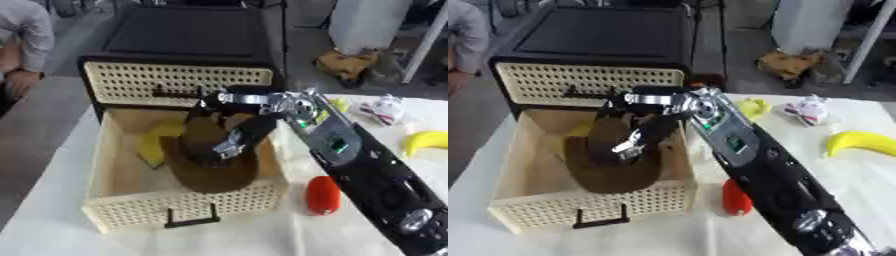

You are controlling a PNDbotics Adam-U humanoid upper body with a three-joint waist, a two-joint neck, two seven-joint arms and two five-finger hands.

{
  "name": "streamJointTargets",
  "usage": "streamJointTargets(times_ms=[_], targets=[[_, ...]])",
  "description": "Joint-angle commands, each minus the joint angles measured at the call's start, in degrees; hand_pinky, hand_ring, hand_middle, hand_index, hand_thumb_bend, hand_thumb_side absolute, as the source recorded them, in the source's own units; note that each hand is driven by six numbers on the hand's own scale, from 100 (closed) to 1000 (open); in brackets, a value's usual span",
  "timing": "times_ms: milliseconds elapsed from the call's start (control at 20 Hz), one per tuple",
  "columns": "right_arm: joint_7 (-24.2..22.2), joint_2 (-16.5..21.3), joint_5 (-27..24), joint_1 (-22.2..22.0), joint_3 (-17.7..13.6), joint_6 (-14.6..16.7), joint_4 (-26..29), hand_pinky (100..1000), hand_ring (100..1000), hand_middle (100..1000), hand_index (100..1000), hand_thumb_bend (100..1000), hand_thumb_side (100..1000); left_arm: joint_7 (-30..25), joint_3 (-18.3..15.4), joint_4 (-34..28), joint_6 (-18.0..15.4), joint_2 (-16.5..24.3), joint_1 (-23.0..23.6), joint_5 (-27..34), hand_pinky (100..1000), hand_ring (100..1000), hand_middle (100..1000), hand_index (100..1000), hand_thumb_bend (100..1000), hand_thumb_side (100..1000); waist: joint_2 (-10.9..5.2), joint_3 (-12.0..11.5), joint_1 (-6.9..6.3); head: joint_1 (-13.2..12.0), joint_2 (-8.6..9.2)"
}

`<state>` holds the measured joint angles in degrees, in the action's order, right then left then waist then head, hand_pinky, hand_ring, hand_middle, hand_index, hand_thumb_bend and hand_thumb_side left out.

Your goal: Pick up objects from table and place into drawer.

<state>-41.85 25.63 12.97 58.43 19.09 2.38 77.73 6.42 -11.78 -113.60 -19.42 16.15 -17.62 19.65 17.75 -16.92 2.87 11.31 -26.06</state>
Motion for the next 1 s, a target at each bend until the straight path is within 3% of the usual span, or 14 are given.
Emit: streamJointTargets(times_ms=[50,700,1000], targets=[[-0.6,1.5,0.6,0.8,-0.4,0.1,1.7,575,808,611,881,776,569,-0.3,0.2,-1.0,0.0,0.8,-0.5,0.0,308,506,503,794,100,1000,-0.97,-0.1,-0.39,0.0,0.66],[1.4,1.7,-0.1,0.8,-1.1,-0.2,2.9,571,805,604,847,734,639,-1.1,0.4,-1.0,0.2,0.6,-0.6,0.1,306,506,503,793,100,1000,-0.97,0.2,-0.55,0.0,0.95],[4.0,2.6,-3.1,0.7,-2.4,-0.6,7.3,569,798,594,820,703,739,-0.7,0.2,-1.0,-0.3,0.9,-0.3,0.1,310,508,506,794,100,1000,-1.41,0.6,-0.84,-0.4,0.92]])
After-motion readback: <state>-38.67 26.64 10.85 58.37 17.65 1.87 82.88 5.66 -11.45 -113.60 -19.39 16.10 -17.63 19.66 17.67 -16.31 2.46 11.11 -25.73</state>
